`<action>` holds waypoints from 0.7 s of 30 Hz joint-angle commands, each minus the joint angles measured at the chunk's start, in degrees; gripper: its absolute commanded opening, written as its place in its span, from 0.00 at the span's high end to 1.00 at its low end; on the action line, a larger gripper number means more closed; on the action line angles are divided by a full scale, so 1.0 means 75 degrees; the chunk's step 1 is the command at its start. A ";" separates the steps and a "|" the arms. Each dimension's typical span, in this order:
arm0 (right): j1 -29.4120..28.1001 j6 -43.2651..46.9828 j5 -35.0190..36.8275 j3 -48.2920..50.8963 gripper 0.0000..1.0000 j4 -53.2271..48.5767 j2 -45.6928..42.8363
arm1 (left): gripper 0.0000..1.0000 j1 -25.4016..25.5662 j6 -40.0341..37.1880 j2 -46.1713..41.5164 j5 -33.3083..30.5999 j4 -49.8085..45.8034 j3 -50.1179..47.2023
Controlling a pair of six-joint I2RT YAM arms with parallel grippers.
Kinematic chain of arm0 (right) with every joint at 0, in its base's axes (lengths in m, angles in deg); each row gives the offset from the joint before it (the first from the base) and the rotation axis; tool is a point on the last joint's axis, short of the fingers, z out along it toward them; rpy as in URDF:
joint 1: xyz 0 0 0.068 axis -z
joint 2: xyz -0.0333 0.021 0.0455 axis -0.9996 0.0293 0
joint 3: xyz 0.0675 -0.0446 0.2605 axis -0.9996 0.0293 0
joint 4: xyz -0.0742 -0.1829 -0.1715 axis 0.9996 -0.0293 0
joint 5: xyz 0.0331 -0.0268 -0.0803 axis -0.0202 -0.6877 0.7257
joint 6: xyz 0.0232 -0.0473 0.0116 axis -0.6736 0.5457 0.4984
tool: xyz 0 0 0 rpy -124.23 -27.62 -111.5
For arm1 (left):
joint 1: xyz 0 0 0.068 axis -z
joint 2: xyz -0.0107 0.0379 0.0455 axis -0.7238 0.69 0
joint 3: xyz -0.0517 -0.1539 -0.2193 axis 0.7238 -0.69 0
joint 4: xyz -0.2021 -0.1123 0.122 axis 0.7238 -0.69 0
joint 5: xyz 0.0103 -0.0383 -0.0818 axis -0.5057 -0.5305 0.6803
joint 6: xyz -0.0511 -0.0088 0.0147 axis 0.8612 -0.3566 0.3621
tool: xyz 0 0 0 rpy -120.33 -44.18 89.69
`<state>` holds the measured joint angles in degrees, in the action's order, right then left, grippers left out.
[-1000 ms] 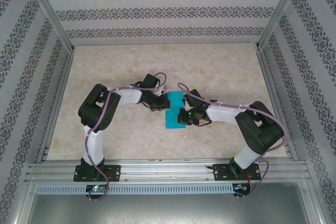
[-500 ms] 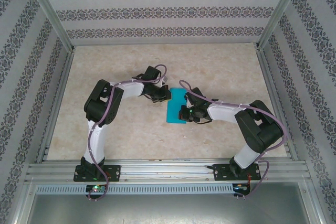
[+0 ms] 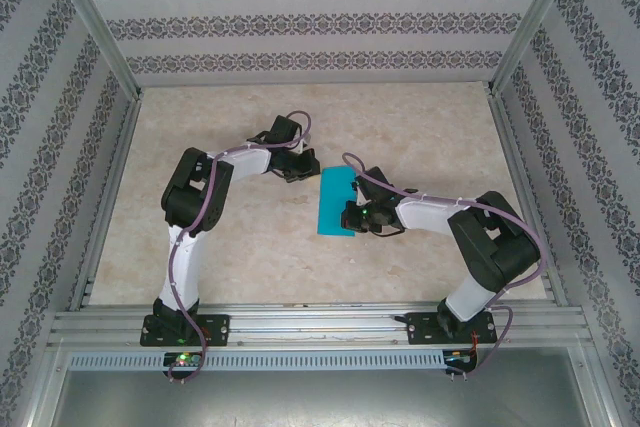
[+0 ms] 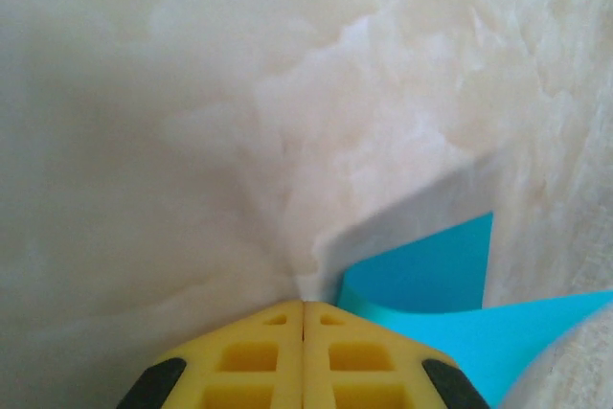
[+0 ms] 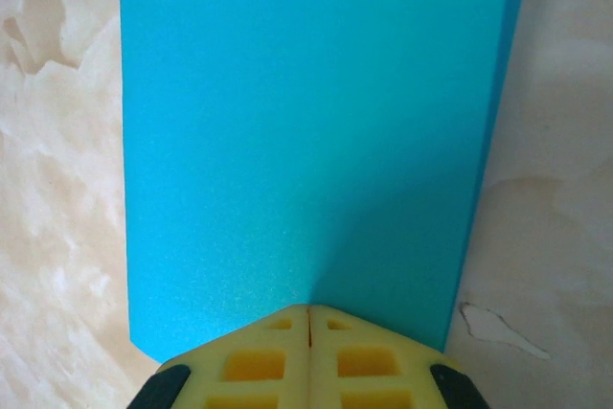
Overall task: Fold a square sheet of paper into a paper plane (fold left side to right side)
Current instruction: First fold the square sheet of paper in half at the center of the table.
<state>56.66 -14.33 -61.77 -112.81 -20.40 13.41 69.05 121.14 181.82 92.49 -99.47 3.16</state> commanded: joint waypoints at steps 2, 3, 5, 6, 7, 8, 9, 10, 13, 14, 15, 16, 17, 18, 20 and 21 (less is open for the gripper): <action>0.0149 0.0455 0.0145 0.0421 1.00 -0.1589 0.0230 | 0.94 -0.0223 -0.0286 -0.0686 -0.0590 0.0392 -0.0540; 0.0166 0.0527 0.0118 0.0385 1.00 -0.1609 0.0218 | 0.94 -0.0215 -0.0334 -0.0935 -0.0541 0.0477 -0.0776; 0.0190 0.0637 0.0074 0.0329 1.00 -0.1675 0.0211 | 0.94 -0.0171 -0.0365 -0.1372 -0.0428 0.0653 -0.1245; 0.0190 0.0690 0.0049 0.0306 1.00 -0.1681 0.0223 | 0.94 -0.0131 -0.0377 -0.1573 -0.0314 0.0752 -0.1469; 0.0196 0.0718 0.0036 0.0292 1.00 -0.1685 0.0244 | 0.94 -0.0074 -0.0360 -0.1725 -0.0219 0.0836 -0.1658; 0.0201 0.0741 0.0015 0.0279 1.00 -0.1688 0.0268 | 0.94 0.0000 -0.0337 -0.1857 -0.0087 0.0940 -0.1847; 0.0202 0.0753 0.0002 0.0279 1.00 -0.1686 0.0298 | 0.94 0.0084 -0.0294 -0.1933 0.0036 0.1052 -0.1998; 0.0202 0.0759 -0.0011 0.0276 1.00 -0.1682 0.0322 | 0.94 0.0197 -0.0197 -0.1964 0.0197 0.1194 -0.2121; 0.0208 0.0759 0.0000 0.0289 1.00 -0.1684 0.0374 | 0.94 0.0477 0.0158 -0.1775 0.0608 0.1668 -0.2219; 0.0202 0.0753 0.0013 0.0291 1.00 -0.1678 0.0378 | 0.94 0.0546 0.0238 -0.1637 0.0693 0.1805 -0.2159; 0.0202 0.0759 0.0021 0.0291 1.00 -0.1673 0.0383 | 0.94 0.0597 0.0260 -0.1503 0.0706 0.1835 -0.2051; 0.0202 0.0771 0.0021 0.0291 1.00 -0.1683 0.0387 | 0.94 0.0635 0.0267 -0.1345 0.0695 0.1806 -0.1890; 0.0202 0.0782 0.0024 0.0291 1.00 -0.1695 0.0387 | 0.94 0.0650 0.0267 -0.1193 0.0692 0.1807 -0.1734; 0.0208 0.0783 0.0035 0.0297 1.00 -0.1694 0.0394 | 0.94 0.0664 0.0260 -0.1063 0.0664 0.1791 -0.1591; 0.0202 0.0783 0.0035 0.0302 1.00 -0.1687 0.0399 | 0.94 0.0665 0.0234 -0.0821 0.0577 0.1818 -0.1315; 0.0202 0.0780 0.0035 0.0302 1.00 -0.1690 0.0399 | 0.94 0.0654 0.0158 -0.0726 0.0509 0.1745 -0.1186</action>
<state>57.84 -9.67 -64.42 -112.97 -22.95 13.15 74.25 122.30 174.61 96.35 -88.68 -8.77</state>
